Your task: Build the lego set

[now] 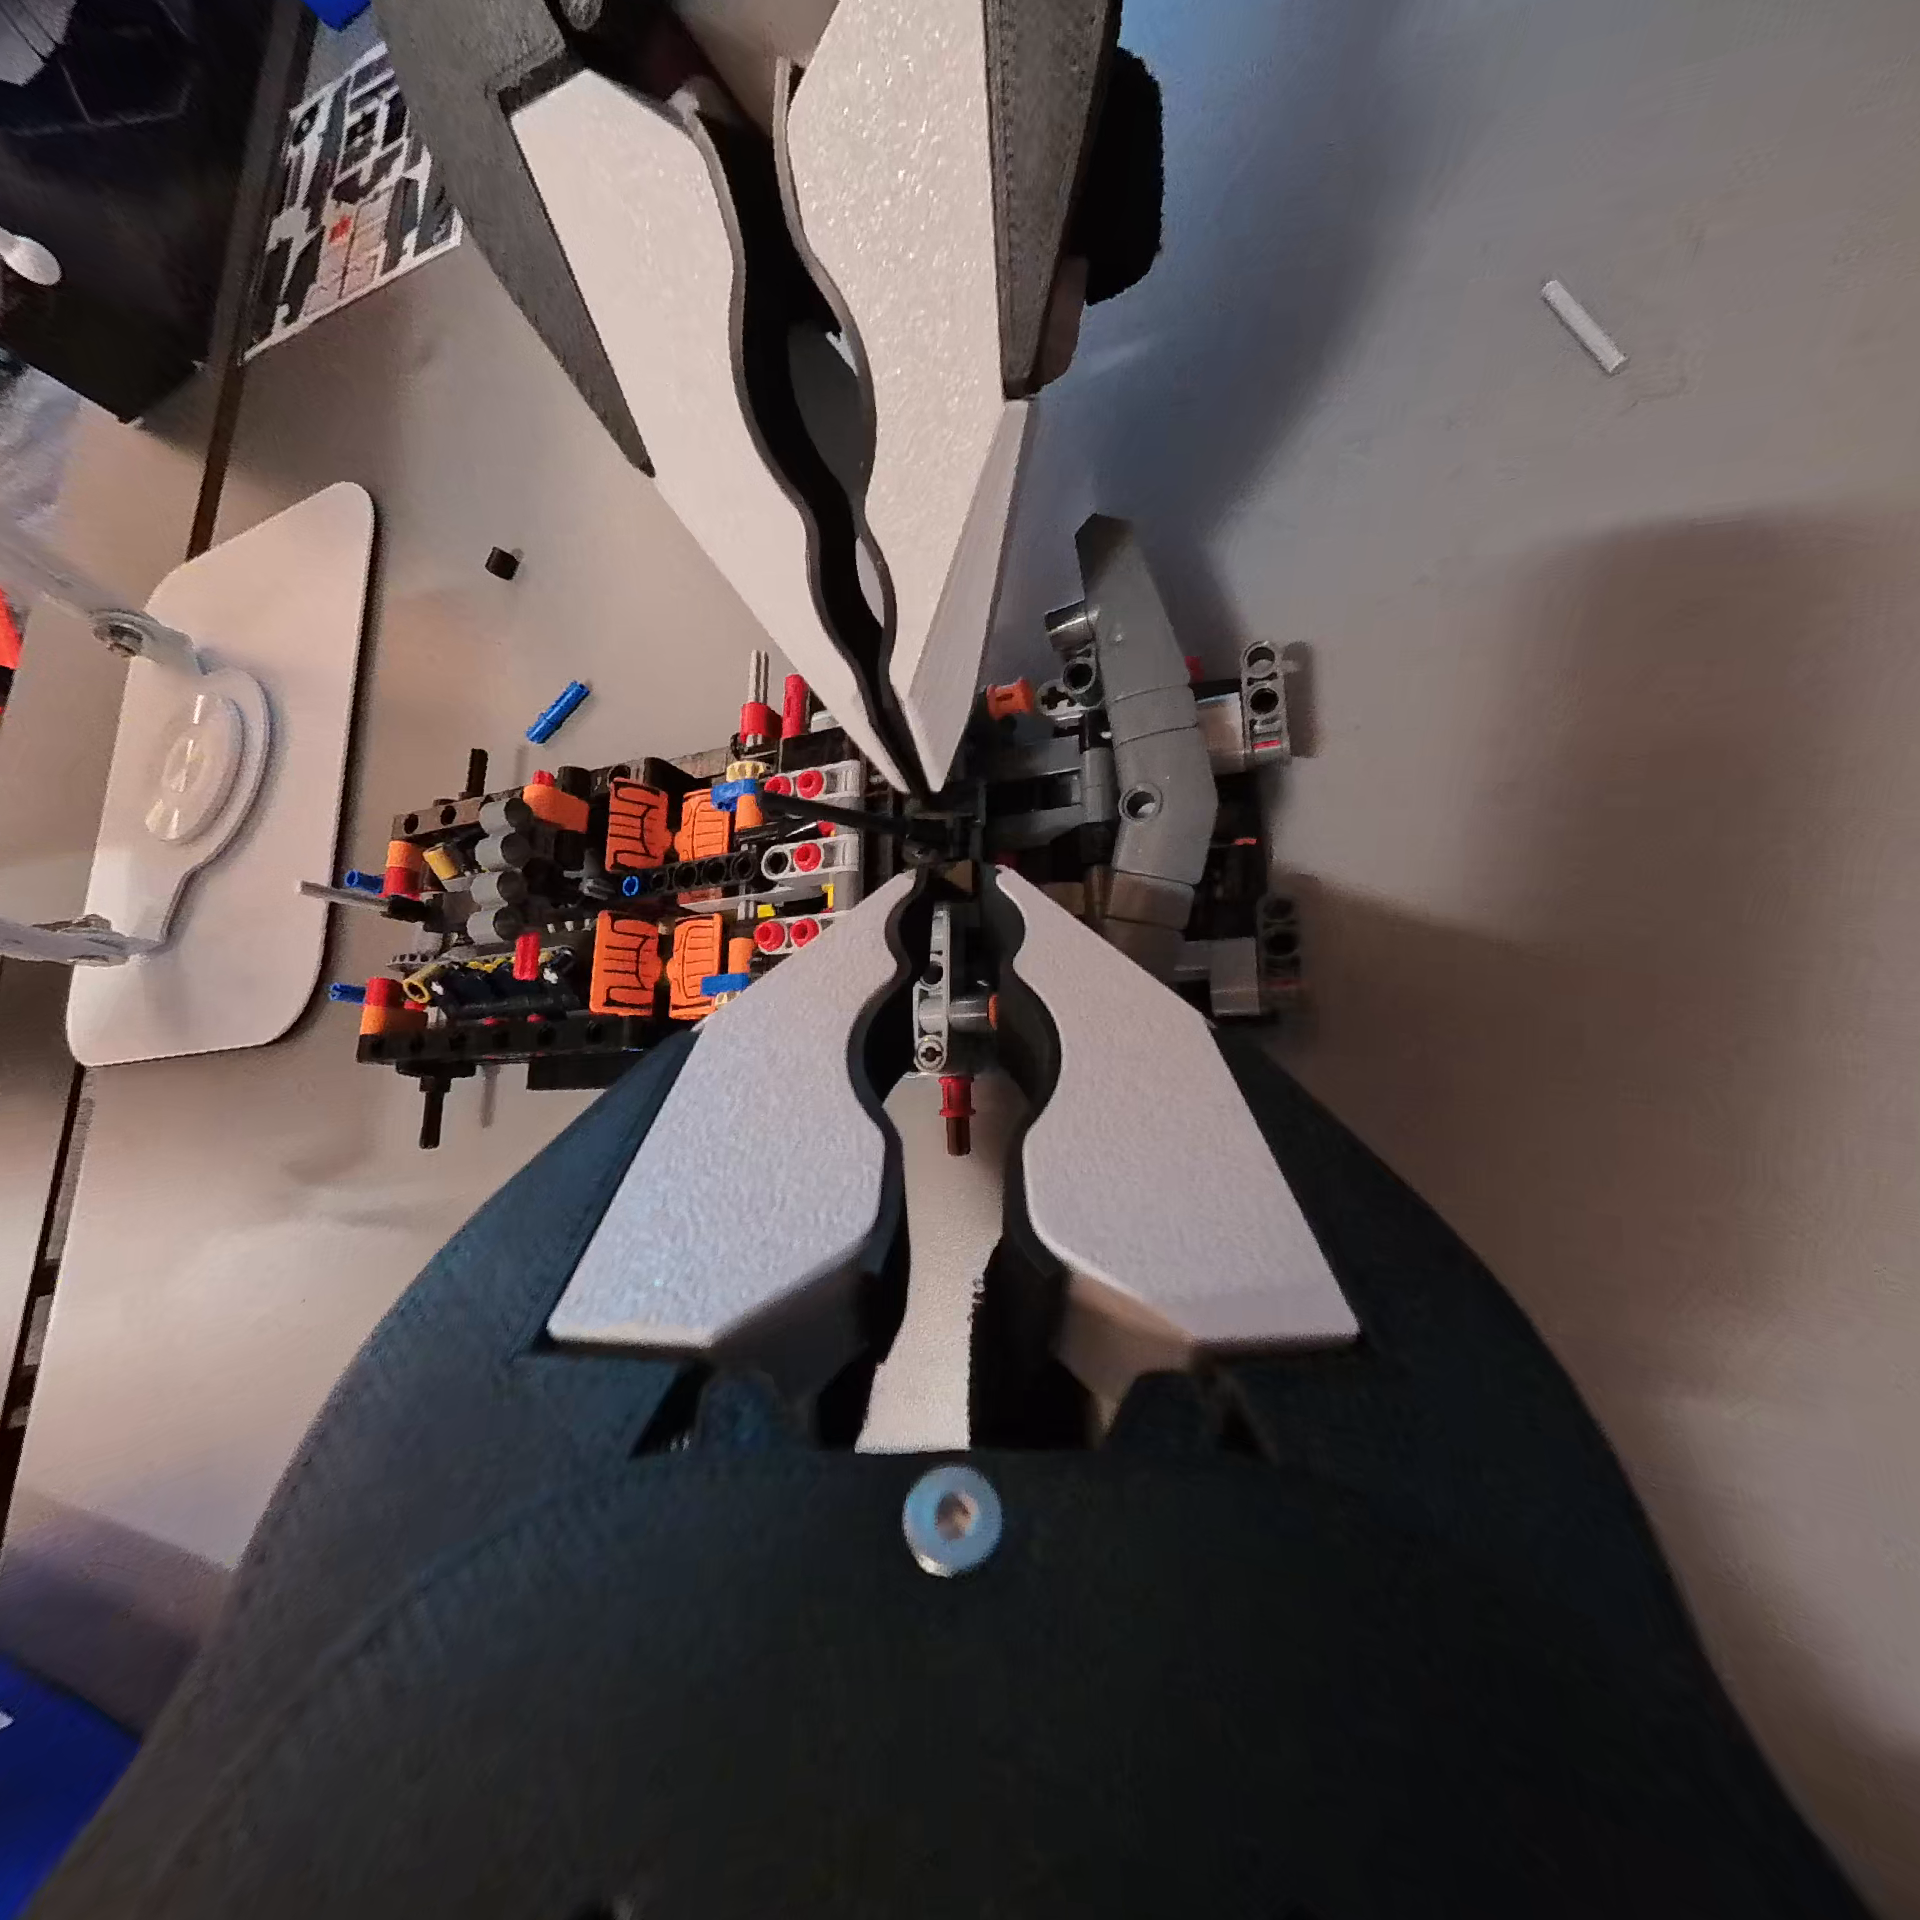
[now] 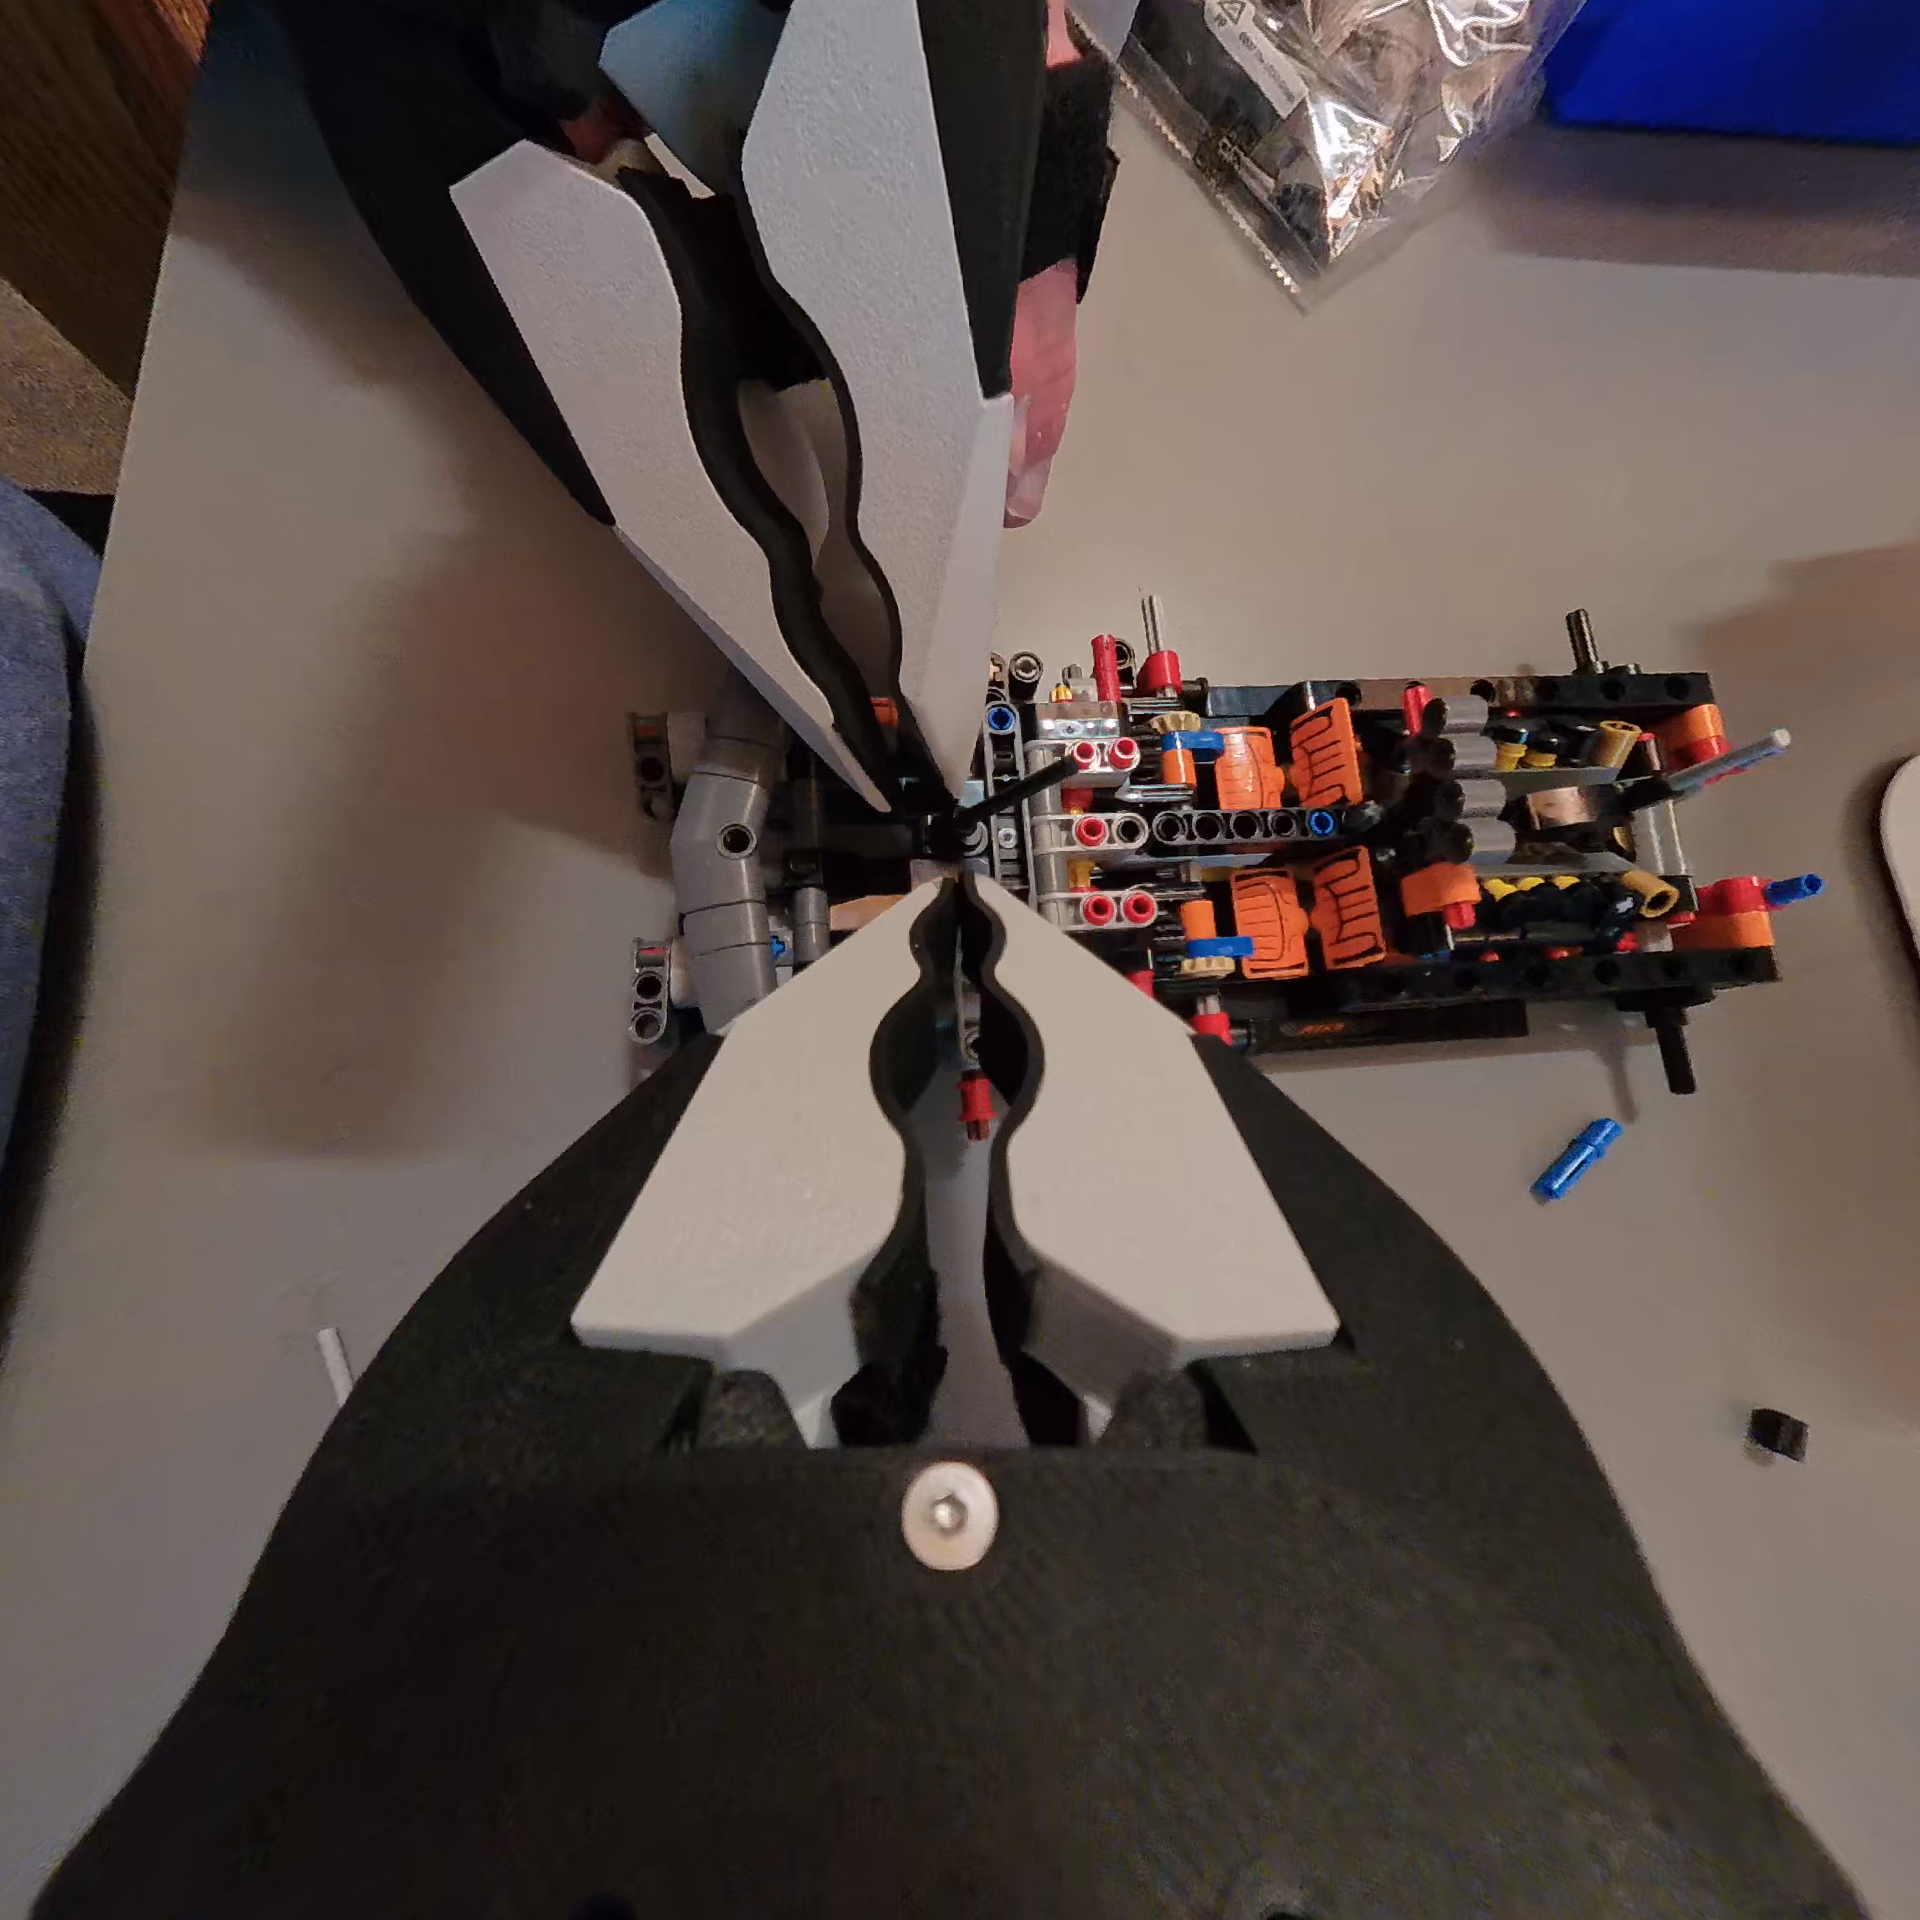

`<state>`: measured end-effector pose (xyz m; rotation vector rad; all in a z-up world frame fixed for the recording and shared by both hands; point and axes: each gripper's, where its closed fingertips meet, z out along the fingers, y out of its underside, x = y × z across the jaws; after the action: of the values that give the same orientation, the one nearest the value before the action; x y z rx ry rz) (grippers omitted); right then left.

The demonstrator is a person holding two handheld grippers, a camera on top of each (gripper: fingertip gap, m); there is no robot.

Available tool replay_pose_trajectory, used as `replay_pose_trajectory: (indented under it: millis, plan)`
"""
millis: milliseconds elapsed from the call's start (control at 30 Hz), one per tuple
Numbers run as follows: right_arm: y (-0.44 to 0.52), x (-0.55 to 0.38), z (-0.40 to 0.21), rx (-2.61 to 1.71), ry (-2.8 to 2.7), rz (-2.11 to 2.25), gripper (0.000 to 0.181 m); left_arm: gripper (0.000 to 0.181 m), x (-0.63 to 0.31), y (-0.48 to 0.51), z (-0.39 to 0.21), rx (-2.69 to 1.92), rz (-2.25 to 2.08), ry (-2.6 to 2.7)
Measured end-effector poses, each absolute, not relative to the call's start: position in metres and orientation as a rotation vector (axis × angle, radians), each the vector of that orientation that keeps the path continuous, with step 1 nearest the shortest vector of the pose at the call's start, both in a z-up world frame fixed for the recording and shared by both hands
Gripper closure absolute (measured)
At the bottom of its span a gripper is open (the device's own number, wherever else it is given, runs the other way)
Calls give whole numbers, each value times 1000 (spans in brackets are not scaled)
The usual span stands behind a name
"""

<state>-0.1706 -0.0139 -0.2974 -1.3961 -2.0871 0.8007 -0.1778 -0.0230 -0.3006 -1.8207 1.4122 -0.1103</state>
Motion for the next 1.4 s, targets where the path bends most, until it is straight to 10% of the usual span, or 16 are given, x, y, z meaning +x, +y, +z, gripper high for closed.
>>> replay_pose_trajectory:
  millis: [1400]
  plan:
    - [-21,-168,-298,-1338,-2096,814,169,167,-180,-23,-301,-1839,-29,1410]
